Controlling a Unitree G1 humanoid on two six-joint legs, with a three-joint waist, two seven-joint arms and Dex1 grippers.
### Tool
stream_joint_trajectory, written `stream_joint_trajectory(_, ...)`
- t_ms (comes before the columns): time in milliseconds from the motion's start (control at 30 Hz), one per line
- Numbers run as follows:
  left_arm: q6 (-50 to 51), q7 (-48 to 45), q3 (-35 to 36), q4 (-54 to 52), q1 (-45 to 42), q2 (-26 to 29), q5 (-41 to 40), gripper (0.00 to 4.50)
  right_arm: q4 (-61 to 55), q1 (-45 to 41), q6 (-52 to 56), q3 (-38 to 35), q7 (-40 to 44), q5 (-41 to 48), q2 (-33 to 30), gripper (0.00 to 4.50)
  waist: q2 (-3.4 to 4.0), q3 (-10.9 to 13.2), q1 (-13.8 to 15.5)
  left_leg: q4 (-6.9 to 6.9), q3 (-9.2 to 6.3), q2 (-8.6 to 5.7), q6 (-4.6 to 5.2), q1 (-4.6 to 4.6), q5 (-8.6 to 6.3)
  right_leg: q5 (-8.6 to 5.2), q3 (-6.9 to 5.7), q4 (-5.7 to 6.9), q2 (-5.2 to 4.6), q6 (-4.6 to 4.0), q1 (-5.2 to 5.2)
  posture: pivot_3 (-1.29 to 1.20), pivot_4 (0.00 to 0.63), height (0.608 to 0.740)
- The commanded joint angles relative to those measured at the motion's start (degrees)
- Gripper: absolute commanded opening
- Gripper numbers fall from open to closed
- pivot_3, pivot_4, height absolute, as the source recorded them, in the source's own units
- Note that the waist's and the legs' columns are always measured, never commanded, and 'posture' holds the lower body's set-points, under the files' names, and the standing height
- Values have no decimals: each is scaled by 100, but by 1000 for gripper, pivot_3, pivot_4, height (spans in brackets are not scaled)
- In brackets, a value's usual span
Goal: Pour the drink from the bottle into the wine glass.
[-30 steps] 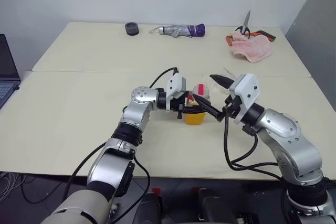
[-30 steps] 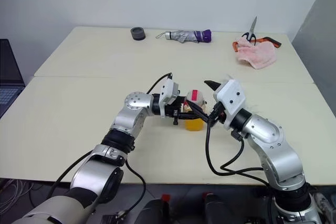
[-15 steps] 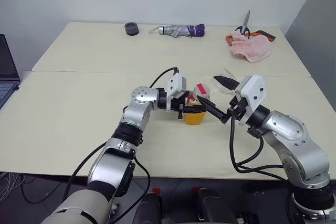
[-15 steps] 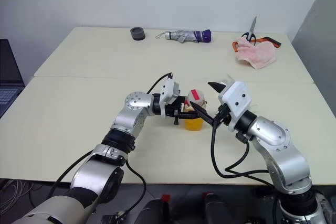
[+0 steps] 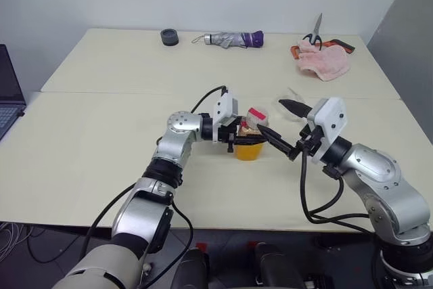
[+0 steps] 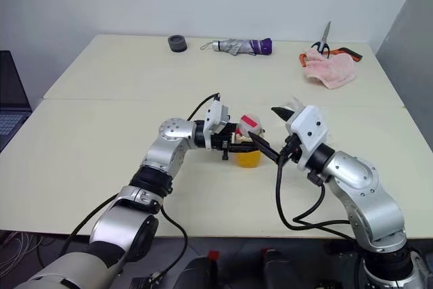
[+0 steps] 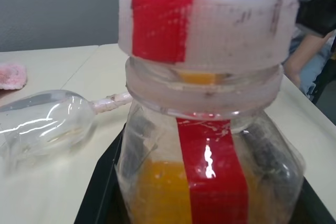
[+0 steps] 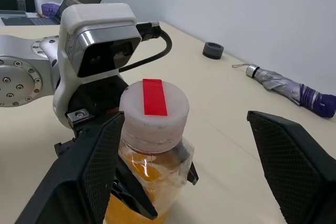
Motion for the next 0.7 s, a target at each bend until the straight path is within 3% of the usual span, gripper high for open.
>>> stream_joint_trajectory(33,-146,-108,53,-89,-180,16,-61,1716,-156,5,1,-236,-48,52,-59,3977,0,0,0,0,0,0,0,0,0,0,0,0,0,0,0,0,150,740)
stream_joint_trajectory(433,-160,-109,51,-75,-181,17,-55,1716,-221,-18,70,-287,13,186,-103,3977,0,0,0,0,0,0,0,0,0,0,0,0,0,0,0,0,150,740)
stream_joint_trajectory(700,-175,-120,58,-61,-183,18,-45,1715,-598,-24,530,-563,253,974,-352,3977,0,0,1,0,0,0,0,0,0,0,0,0,0,0,0,0,150,740)
